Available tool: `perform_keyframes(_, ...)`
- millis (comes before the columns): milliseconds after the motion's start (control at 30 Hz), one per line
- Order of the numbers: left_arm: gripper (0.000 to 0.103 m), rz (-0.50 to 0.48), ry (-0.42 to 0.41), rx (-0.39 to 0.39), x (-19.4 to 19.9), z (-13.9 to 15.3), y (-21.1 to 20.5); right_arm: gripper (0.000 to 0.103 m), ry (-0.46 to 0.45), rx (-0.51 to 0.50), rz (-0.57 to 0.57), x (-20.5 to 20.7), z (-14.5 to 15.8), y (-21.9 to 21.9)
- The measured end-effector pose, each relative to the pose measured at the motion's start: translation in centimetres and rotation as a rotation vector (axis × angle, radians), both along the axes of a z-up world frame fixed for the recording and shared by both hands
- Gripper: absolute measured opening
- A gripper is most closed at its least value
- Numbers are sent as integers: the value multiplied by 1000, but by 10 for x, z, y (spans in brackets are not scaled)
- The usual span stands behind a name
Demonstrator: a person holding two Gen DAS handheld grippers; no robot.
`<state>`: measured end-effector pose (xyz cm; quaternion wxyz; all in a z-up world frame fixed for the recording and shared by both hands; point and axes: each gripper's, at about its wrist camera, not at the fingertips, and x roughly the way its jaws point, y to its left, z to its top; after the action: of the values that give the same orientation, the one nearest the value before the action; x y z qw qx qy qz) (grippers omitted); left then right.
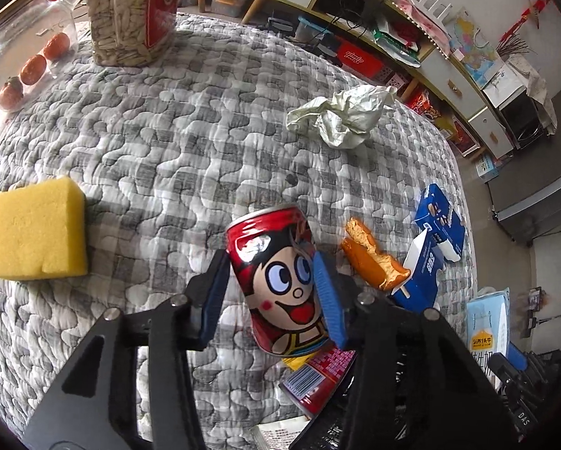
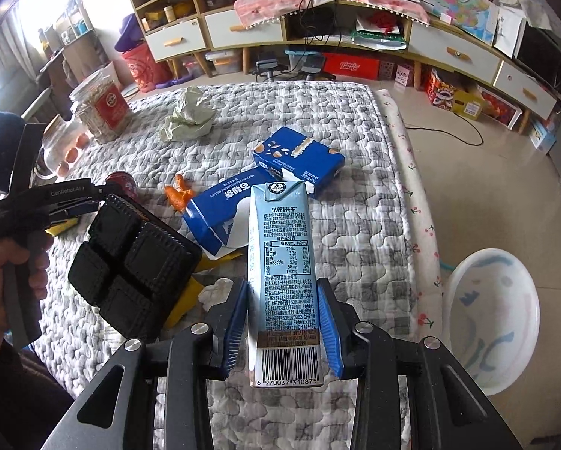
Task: Collect trash
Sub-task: 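Carry the milk carton with the right tool while the left tool grasps the red can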
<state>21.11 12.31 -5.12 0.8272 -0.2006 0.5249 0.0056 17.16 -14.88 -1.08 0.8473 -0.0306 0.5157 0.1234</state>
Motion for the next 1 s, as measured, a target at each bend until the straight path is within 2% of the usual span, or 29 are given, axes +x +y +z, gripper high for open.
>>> perform_keyframes(167, 45, -56, -16, 9, -6, 4, 1, 37, 3, 1, -13, -4, 0, -1)
perform_keyframes(200, 46, -67, -11, 13, -6, 4, 2, 37, 5, 2, -16, -5, -1, -2)
perform_keyframes(267, 57, -77, 23, 35, -8, -2, 5, 37, 11, 4, -20, -6, -2, -3)
perform_keyframes(300, 61, -68, 34, 23, -8, -7, 7, 37, 14, 5, -22, -6, -2, -3)
perform_keyframes(367, 62, -44, 40, -31, -8, -11, 13, 37, 17, 5, -22, -7, -4, -3)
perform_keyframes(567, 62, -7, 39, -88, -3, -17, 19, 37, 21, 3, -26, -7, -6, -3)
perform_keyframes(667, 61, -1, 35, -96, -1, -17, 17, 37, 25, 1, -29, -7, -7, -5)
perform_keyframes(700, 58, -7, 31, -97, -1, -15, 15, 37, 25, 1, -30, -7, -7, -5)
perform_keyframes(733, 49, -14, 16, -113, -2, -12, 15, 37, 24, 2, -33, -7, -7, -7)
perform_keyframes(767, 45, -22, -1, -132, -1, -9, 14, 37, 23, 5, -36, -7, -7, -9)
perform_keyframes(867, 45, -49, -4, -84, -2, -5, 9, 37, 17, 16, -58, -7, -4, -18)
perform_keyframes(1000, 45, -52, 0, -85, -2, -6, 9, 37, 6, 33, -87, -8, 2, -33)
